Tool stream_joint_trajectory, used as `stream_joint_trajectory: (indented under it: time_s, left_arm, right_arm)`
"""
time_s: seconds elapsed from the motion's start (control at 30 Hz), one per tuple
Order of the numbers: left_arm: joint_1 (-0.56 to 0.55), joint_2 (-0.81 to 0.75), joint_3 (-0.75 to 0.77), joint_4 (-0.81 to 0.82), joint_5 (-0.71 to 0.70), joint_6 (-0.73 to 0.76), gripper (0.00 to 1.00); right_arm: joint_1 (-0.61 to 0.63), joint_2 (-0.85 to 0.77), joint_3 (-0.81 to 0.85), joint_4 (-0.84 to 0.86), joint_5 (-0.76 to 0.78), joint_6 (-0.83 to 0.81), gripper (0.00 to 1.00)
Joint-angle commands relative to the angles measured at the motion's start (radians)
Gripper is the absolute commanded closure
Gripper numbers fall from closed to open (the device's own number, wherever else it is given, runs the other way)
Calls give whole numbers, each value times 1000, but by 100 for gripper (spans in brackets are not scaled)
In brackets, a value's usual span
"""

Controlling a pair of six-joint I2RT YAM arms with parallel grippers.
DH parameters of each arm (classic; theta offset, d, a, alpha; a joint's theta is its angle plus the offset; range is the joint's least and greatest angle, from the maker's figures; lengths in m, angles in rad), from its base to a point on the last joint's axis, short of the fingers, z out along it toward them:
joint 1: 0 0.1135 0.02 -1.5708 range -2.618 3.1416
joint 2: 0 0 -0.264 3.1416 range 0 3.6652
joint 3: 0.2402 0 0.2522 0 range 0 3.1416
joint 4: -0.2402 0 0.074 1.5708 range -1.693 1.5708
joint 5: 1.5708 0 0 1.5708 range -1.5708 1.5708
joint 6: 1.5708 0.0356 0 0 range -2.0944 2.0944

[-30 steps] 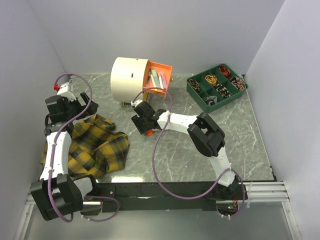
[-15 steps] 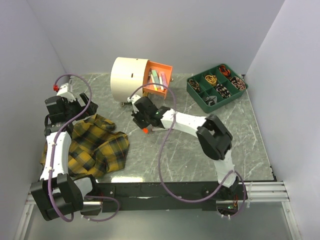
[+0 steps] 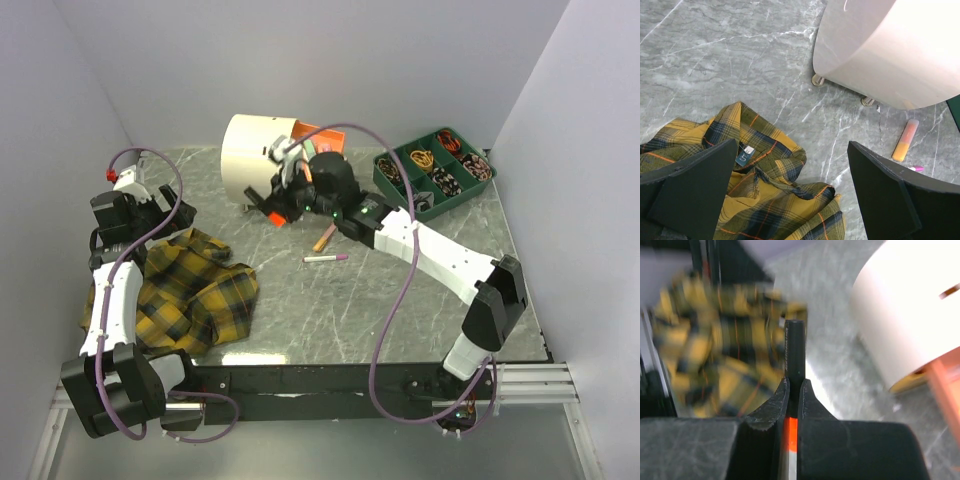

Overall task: Sort the stationery into containers
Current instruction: Pick up the pen from the center of the board, then place the pen in the drawer.

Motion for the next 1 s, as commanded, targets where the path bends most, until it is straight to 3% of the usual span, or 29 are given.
stream_joint_trajectory:
  time_s: [0.0, 0.13, 0.3, 0.57, 0.73, 0.97]
  left_arm:
    - [4, -13, -1, 34, 16, -9, 1]
    - [4, -20, -8, 25, 13, -4, 0]
    - [4, -23, -3, 21, 5, 0, 0]
    - [13, -23, 9, 7, 2, 6, 1]
    - [15, -22, 6, 5, 4, 8, 1]
    - [18, -14, 2, 18, 7, -1, 1]
  right_arm:
    - [-87, 7, 117, 125, 60, 152, 100]
    - [-189, 108, 253, 126, 193, 316, 100]
    - [-281, 219, 419, 77, 252, 385, 100]
    - [-325, 317, 453, 57, 317, 405, 100]
    - [-324, 339, 436, 55, 299, 404, 67]
    - [-324, 305, 429, 69, 278, 390, 53]
